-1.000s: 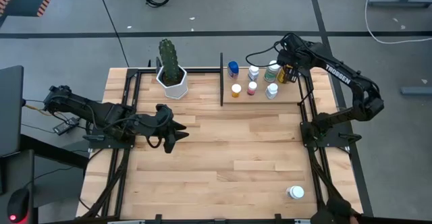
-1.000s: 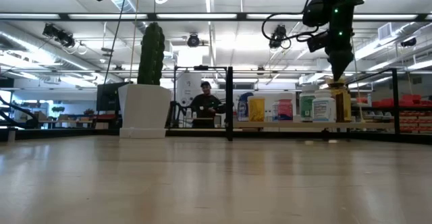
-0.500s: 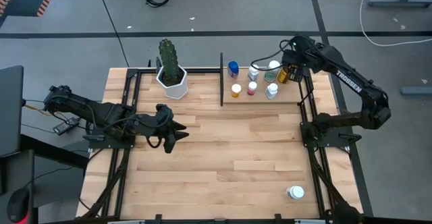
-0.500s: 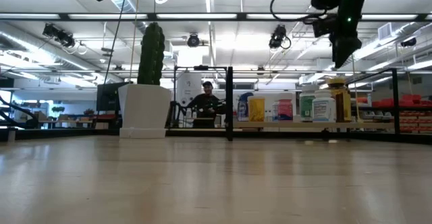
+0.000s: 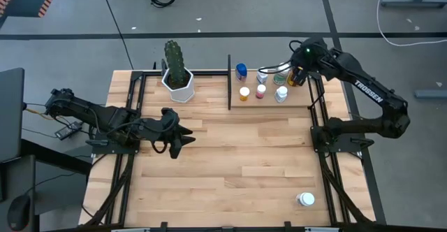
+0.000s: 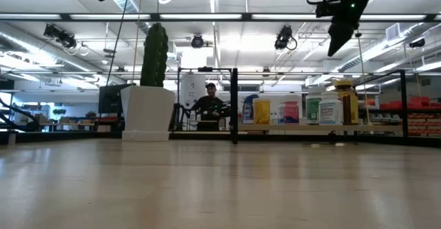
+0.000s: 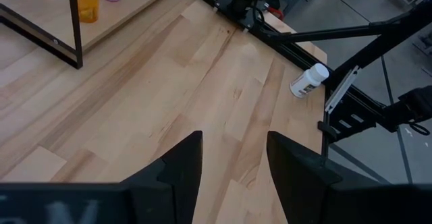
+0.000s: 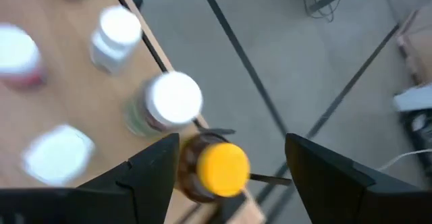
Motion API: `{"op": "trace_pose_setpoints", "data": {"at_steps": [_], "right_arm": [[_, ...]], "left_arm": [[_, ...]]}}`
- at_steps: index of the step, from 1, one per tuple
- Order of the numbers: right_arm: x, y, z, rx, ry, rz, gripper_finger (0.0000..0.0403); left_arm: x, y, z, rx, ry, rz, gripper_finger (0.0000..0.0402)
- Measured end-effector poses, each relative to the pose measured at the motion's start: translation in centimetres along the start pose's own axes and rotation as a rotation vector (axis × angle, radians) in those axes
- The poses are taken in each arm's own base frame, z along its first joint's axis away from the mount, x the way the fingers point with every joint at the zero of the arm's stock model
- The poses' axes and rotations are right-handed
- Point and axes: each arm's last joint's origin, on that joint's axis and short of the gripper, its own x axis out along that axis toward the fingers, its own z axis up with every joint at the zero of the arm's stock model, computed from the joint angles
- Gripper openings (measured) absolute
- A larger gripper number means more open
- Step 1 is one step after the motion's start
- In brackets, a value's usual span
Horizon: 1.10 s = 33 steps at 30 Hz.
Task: Pick and place medicine bottles onto shelf by color
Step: Adjust the green pill bottle on the shelf
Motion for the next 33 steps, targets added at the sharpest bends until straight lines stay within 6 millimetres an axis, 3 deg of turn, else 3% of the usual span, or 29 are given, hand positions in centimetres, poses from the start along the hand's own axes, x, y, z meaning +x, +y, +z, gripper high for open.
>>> {"op": "trace_pose_setpoints", "data": {"at_steps": [13, 23, 33], "right_arm": [[2.0, 0.4, 1.1, 0.598, 0.038, 0.226, 0.0276], [4.8, -1.3, 3.2, 0.698, 0.238, 0.343, 0.0276], [8.0, -2.4, 4.4, 0.703, 0.362, 0.323, 0.0276]], "left_arm": [[0.0, -0.1, 0.0, -0.021, 0.011, -0.012, 0.0173], [0.0, -0.1, -0.1, -0.025, 0.016, -0.017, 0.0172], [0.0, -0.1, -0.1, -0.026, 0.016, -0.017, 0.0166]]}}
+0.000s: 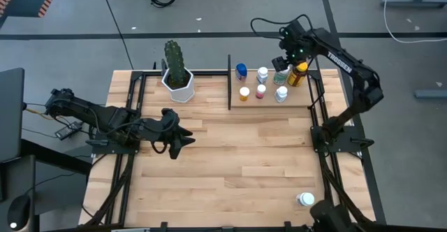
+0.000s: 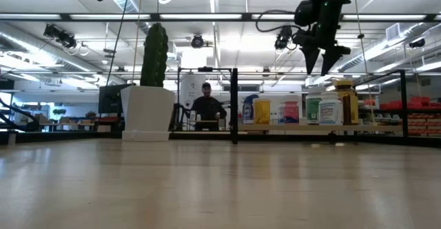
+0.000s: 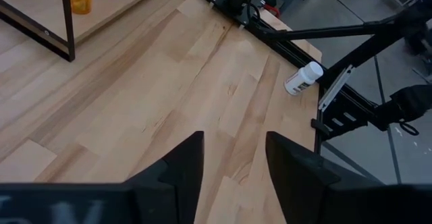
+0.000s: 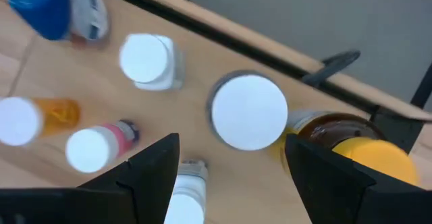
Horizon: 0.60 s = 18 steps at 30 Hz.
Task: Pick and place medicine bottles onto shelf by color
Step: Adjust the green pill bottle on the shelf
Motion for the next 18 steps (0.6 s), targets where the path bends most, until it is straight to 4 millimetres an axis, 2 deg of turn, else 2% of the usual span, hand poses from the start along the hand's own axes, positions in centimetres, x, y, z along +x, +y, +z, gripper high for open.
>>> {"op": "trace_pose_setpoints", "data": {"at_steps": [6, 18], "right_arm": [[1.9, -0.8, 0.6, 0.047, 0.076, -0.018, 0.0284], [2.6, -2.0, 1.1, 0.111, 0.066, -0.029, 0.0320]], "left_arm": [[0.0, 0.0, 0.0, 0.001, 0.000, 0.000, 0.0158], [0.0, 0.0, 0.0, 0.002, 0.001, 0.000, 0.0142]]}}
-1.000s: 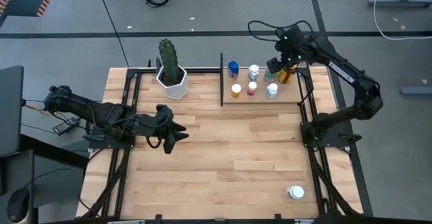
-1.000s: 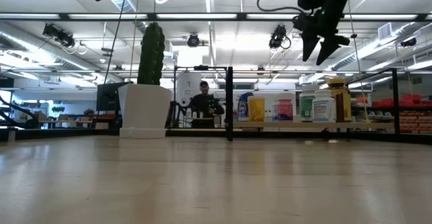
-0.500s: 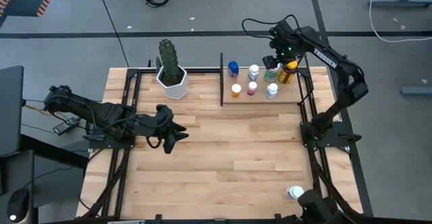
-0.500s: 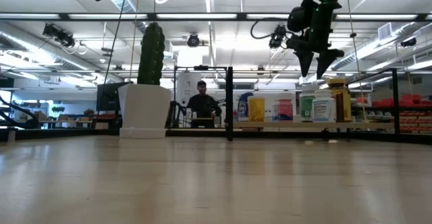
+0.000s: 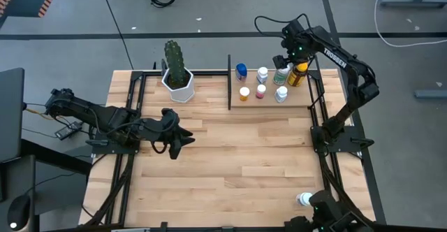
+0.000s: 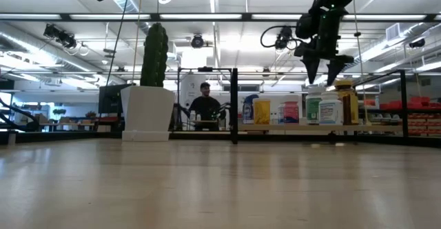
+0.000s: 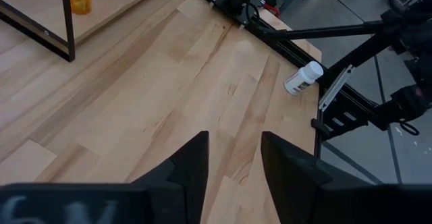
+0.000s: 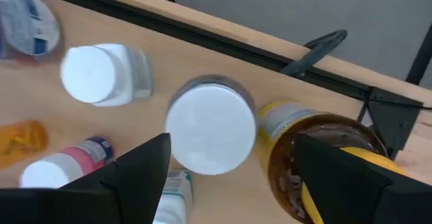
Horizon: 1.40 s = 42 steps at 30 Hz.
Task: Pick and place medicine bottles onto shelf by color
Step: Adjust the green pill bottle on the shelf, then put the white green pill bottle on the shelf
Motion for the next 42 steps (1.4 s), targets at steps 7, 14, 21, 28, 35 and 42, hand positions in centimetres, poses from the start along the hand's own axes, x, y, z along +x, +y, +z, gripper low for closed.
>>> {"op": "trace_pose_setpoints", "data": {"at_steps": [7, 14, 21, 28, 35, 42], "right_arm": [[1.1, 0.1, -0.6, 0.004, 0.048, 0.020, 0.0323], [1.2, 0.3, -0.4, 0.004, 0.019, 0.029, 0.0323], [1.2, 0.3, -0.4, 0.006, 0.018, 0.029, 0.0323], [1.2, 1.0, -0.5, 0.027, 0.024, 0.067, 0.0323], [1.2, 1.8, -0.7, 0.004, 0.011, 0.062, 0.0323], [1.2, 1.7, -0.6, 0.005, 0.002, 0.032, 0.0323]], "left_arm": [[0.0, 0.0, 0.0, -0.002, 0.000, 0.000, 0.0134], [0.0, -0.1, -0.1, -0.020, 0.006, -0.008, 0.0134], [-0.2, -0.4, -0.4, -0.016, 0.017, -0.026, 0.0126], [-0.2, -0.5, -0.4, -0.015, 0.019, -0.028, 0.0122], [-0.2, -0.5, -0.4, -0.015, 0.018, -0.028, 0.0120], [-0.2, -0.5, -0.4, -0.016, 0.018, -0.028, 0.0118]]}}
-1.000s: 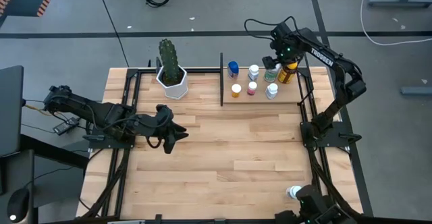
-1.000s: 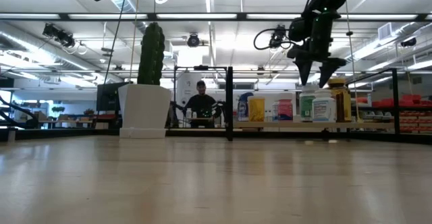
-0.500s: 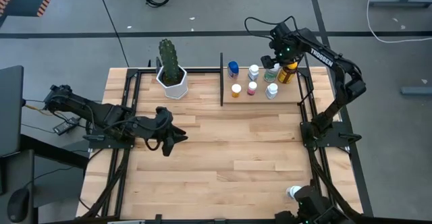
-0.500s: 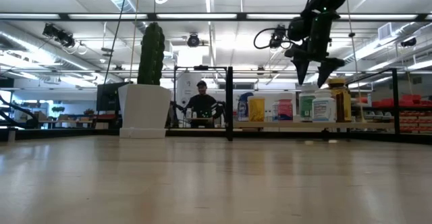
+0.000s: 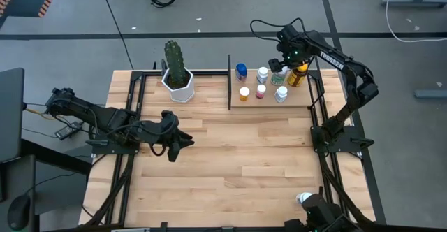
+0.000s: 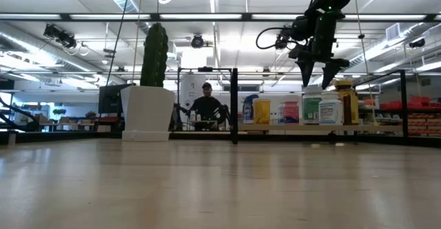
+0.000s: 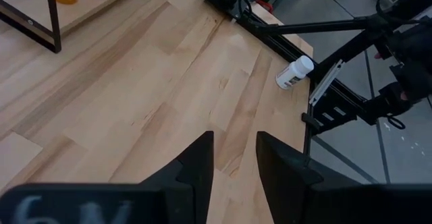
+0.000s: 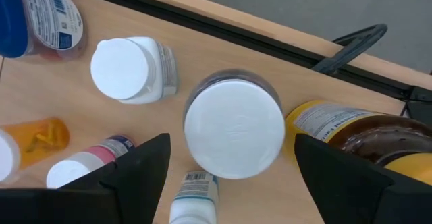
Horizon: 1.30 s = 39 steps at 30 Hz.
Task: Pick and place medicine bottles onto shelf by color
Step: Put the white green pill bottle on the shelf
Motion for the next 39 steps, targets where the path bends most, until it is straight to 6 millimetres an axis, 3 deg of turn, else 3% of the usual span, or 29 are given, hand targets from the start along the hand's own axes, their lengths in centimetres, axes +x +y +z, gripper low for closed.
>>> {"op": "trace_pose_setpoints", "data": {"at_steps": [15, 23, 29, 39], "right_arm": [[-0.2, -0.2, -0.6, -0.062, 0.071, 0.003, 0.0323], [-2.3, -0.2, -1.1, -0.104, 0.149, -0.021, 0.0323], [-4.7, 1.5, -2.8, -0.110, 0.166, 0.008, 0.0323], [-5.9, 4.5, -6.6, -0.207, 0.234, 0.000, 0.0323]], "left_arm": [[0.0, 0.0, 0.0, 0.011, 0.001, 0.002, 0.0114], [0.0, 0.1, 0.0, 0.033, 0.003, 0.006, 0.0111], [0.0, 0.1, 0.0, 0.056, 0.003, 0.006, 0.0109], [0.0, 0.1, 0.0, 0.055, 0.003, 0.006, 0.0107]]}}
